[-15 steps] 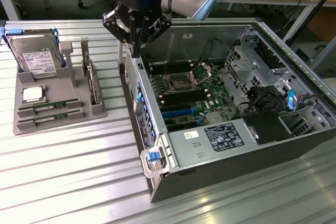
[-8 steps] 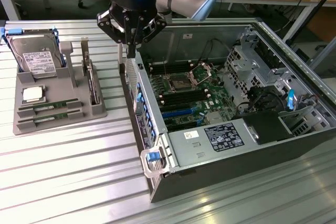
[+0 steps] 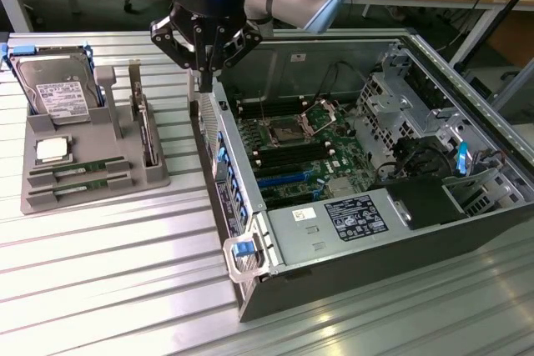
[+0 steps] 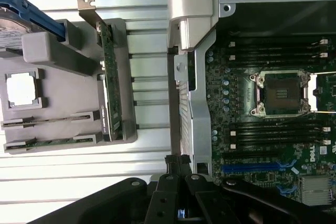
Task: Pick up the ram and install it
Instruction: 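Reach for the ram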
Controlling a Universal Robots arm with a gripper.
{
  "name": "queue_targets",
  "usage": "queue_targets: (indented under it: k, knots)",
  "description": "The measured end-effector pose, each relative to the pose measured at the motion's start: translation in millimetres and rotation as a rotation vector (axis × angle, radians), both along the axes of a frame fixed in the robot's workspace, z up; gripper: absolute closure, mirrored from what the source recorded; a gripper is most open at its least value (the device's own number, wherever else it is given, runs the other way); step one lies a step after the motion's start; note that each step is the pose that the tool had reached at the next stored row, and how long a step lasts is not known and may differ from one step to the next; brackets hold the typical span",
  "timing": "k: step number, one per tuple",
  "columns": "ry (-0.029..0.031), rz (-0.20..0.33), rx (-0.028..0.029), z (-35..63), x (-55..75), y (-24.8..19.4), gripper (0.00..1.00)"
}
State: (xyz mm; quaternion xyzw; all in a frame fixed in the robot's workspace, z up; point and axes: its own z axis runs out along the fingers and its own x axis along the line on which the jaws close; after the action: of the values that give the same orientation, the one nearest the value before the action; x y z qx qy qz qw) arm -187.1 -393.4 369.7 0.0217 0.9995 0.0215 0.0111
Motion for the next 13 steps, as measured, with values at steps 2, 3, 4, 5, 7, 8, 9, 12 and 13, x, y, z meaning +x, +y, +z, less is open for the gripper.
queue_targets:
  k: [2,3,4,5,7,8,9,12,13]
  knots:
    - [0.0000,0.000,-0.0001,0.0,-1.6,0.0,0.89]
    - [0.0000,0.000,0.0000,0.0,-2.4,0.0,0.89]
    - [0.0001,0.000,-0.0001,0.0,-3.1,0.0,0.89]
    - [0.0000,0.000,0.0000,0.0,-3.6,0.0,0.89]
    - [0.0000,0.000,-0.0001,0.0,-4.2,0.0,0.89]
    - [0.0000,0.000,0.0000,0.0,-4.7,0.0,0.89]
    - [0.0000,0.000,0.0000,0.0,-5.6,0.0,0.89]
    - [0.0000,0.000,0.0000,0.0,-7.3,0.0,0.89]
    - [0.0001,0.000,-0.0001,0.0,-7.7,0.0,0.89]
